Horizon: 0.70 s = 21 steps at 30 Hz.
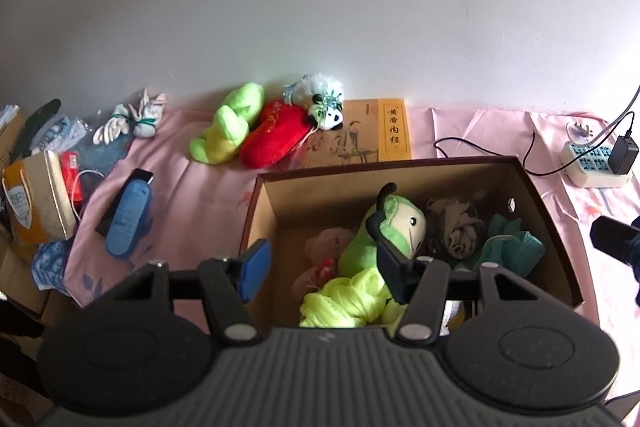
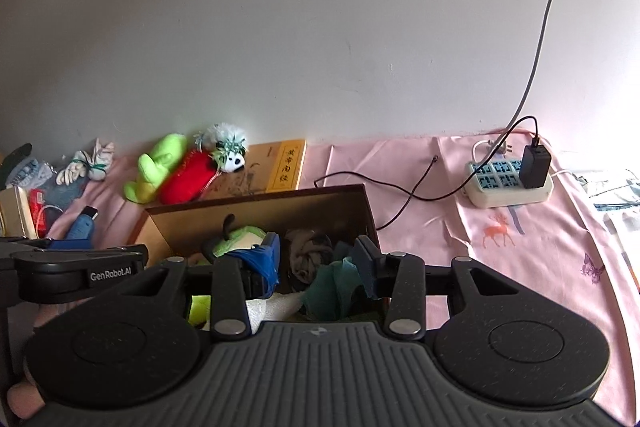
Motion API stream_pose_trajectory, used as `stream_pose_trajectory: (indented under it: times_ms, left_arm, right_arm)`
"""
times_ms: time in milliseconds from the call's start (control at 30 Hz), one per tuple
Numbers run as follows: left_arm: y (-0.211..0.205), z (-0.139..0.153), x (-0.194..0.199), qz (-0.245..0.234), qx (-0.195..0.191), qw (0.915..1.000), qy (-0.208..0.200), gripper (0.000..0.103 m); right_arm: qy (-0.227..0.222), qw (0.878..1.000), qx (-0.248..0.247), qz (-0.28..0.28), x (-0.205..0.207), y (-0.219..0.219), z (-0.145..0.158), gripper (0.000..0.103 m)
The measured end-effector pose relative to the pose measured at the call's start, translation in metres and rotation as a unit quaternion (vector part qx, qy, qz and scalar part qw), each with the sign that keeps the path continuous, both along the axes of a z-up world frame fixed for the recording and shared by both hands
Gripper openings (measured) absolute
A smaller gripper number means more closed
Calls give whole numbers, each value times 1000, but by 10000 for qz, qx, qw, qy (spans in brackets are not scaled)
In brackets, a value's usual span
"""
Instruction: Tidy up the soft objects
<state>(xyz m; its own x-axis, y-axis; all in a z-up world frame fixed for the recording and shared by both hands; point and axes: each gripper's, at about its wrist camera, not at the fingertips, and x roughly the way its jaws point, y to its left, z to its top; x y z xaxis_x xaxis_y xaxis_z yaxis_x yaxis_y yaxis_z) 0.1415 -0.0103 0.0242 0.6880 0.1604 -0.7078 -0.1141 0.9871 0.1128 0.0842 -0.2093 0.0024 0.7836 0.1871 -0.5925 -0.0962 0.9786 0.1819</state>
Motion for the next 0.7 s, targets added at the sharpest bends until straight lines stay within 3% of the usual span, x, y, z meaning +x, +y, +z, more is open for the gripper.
stream_pose_trajectory:
  times_ms: [467, 700]
  left_arm:
    - [5, -27, 12, 313, 147, 9989, 325, 58]
    - [5, -28, 10, 295, 147, 9990, 310, 59]
  right_arm:
    - [425, 9989, -18, 193, 21, 7, -29, 25]
    - [381, 9989, -38, 275, 21, 10, -29, 25]
